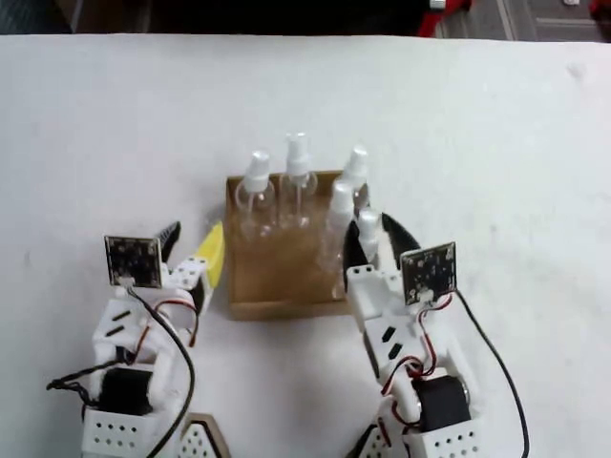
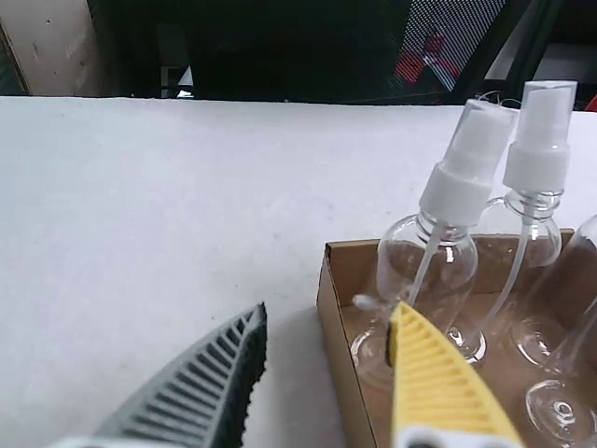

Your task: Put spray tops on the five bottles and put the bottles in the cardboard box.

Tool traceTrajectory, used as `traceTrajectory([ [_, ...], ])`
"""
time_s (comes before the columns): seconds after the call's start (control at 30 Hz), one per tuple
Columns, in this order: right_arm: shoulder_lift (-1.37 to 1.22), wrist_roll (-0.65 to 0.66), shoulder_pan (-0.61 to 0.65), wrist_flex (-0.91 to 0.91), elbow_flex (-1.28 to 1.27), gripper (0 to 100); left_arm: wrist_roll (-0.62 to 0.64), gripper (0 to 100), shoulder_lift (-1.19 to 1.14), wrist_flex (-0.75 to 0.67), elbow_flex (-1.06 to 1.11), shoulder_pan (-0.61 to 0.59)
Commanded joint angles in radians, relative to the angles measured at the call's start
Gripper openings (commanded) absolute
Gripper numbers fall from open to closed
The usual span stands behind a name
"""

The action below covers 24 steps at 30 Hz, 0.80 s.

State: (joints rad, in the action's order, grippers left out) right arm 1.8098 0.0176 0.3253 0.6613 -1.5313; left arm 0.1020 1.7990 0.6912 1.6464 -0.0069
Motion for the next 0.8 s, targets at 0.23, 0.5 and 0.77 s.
traceTrajectory([
  [0.23, -0.004, 0.014, 0.005, 0.028, 0.052, 18.1, -0.012, 21, 0.008, -0.032, -0.008, 0.012],
  [0.5, -0.004, 0.015, 0.004, 0.248, 0.253, 18.3, -0.012, 21, 0.008, -0.032, -0.008, 0.012],
  [0.77, -0.004, 0.015, 0.002, 0.196, 0.408, 18.0, -0.012, 21, 0.008, -0.028, -0.008, 0.012],
])
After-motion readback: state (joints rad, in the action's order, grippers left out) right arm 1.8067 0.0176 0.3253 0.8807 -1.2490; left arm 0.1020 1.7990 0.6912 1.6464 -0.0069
